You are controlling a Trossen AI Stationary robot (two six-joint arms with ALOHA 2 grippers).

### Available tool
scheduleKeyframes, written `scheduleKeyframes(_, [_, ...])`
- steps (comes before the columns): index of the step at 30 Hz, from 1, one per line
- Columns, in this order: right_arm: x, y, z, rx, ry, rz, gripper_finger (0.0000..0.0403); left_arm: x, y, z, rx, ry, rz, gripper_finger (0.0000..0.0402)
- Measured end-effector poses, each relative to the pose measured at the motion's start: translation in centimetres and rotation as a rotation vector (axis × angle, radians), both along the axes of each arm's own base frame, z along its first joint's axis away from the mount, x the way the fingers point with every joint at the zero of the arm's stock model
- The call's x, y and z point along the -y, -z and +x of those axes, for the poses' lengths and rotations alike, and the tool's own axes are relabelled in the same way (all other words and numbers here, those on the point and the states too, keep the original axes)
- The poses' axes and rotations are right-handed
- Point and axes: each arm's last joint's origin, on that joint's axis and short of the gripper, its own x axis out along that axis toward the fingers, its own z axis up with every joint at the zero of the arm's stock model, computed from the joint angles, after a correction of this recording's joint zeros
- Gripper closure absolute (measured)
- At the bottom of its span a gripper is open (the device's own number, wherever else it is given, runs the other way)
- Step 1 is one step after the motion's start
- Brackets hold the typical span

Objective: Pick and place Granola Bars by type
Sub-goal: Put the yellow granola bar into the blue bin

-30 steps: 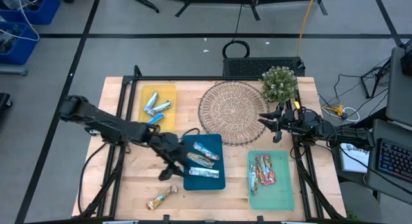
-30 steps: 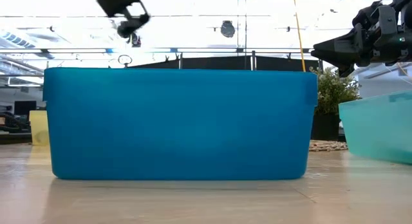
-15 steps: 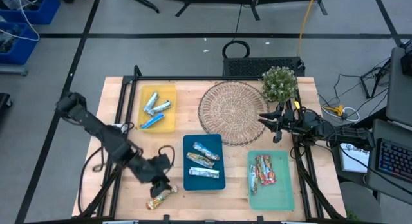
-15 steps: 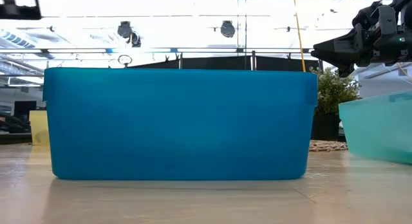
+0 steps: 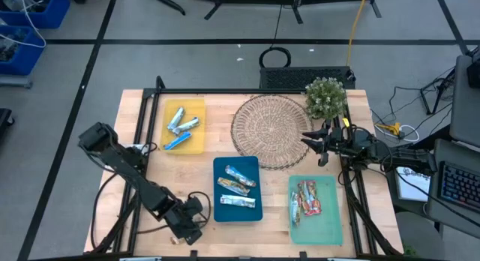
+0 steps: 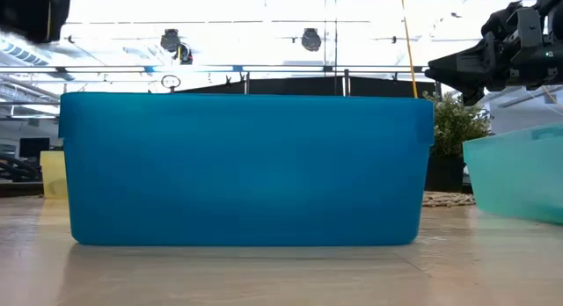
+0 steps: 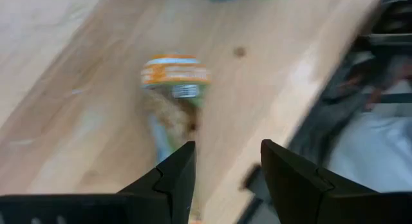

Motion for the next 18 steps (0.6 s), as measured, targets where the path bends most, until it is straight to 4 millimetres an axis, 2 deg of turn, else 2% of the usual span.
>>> scheduleKeyframes(5, [0.0,0.0,0.0,0.000,0.000,0.000,0.0303,0.2,1.3,0.2,-0.061,-0.001,0.007,0.0222])
scheduleKeyframes(11, [0.0,0.0,0.0,0.000,0.000,0.000,0.0303,0.1,1.6,0.1,-0.090,-0.018,0.011,0.0222])
scheduleKeyframes(18, [0.0,0.0,0.0,-0.001,0.000,0.000,0.0303,-0.6,2.1,-0.8,-0.206,-0.042,0.077,0.0222])
